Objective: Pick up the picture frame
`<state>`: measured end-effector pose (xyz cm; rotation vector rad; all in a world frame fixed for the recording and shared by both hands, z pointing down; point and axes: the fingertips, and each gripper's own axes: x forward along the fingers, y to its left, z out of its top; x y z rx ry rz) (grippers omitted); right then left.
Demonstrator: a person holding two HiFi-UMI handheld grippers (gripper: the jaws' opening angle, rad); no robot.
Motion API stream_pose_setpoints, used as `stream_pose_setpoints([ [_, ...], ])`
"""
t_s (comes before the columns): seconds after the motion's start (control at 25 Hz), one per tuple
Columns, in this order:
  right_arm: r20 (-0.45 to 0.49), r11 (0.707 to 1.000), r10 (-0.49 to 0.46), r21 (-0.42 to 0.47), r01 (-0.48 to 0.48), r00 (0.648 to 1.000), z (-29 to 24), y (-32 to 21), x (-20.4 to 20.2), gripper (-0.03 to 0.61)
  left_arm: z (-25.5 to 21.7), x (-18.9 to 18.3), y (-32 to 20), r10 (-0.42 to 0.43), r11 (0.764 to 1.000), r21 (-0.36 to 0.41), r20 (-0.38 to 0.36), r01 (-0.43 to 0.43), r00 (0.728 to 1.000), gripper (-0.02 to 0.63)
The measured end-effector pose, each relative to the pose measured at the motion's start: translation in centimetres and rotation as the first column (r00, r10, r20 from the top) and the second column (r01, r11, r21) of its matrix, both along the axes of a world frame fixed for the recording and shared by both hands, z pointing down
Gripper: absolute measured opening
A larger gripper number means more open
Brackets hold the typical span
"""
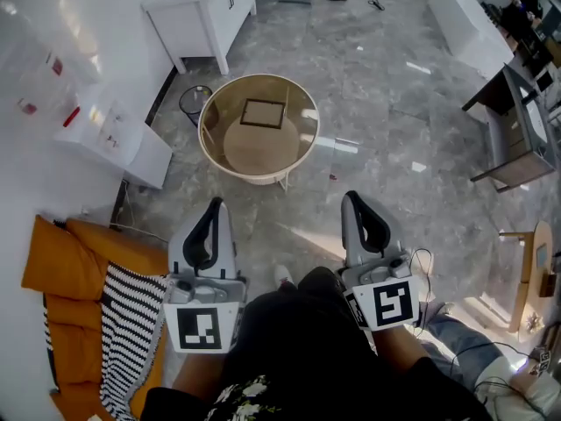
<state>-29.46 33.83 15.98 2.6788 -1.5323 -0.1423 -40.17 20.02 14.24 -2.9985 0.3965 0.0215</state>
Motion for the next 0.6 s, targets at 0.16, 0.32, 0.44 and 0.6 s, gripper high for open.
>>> stream_pose_setpoints([
  [0.16,0.015,1.000,0.001,0.003,-0.001,1.000,0.2,-0.3,1.0,-0.003,0.2,1.0,-0.1,0.010,1.000,0.002,0.022,-0.010,1.000,0.014],
  [0.32,0.023,1.000,-0.018,0.007,0.017,1.000,0.5,-0.5,2.8,-0.003,0.5,2.3,-0.4,-0.012,1.000,0.000,0.037,0.012,0.999,0.014],
  [0.44,0.023,0.999,-0.042,0.009,0.042,0.999,0.3,-0.6,4.7,-0.003,0.2,4.0,-0.3,-0.032,0.999,-0.001,0.035,0.032,0.999,0.014],
  [0.6,0.018,0.997,-0.079,0.017,0.079,0.997,0.0,-1.1,7.9,-0.003,-0.2,6.4,0.0,-0.062,0.998,0.008,0.038,0.062,0.997,0.014],
])
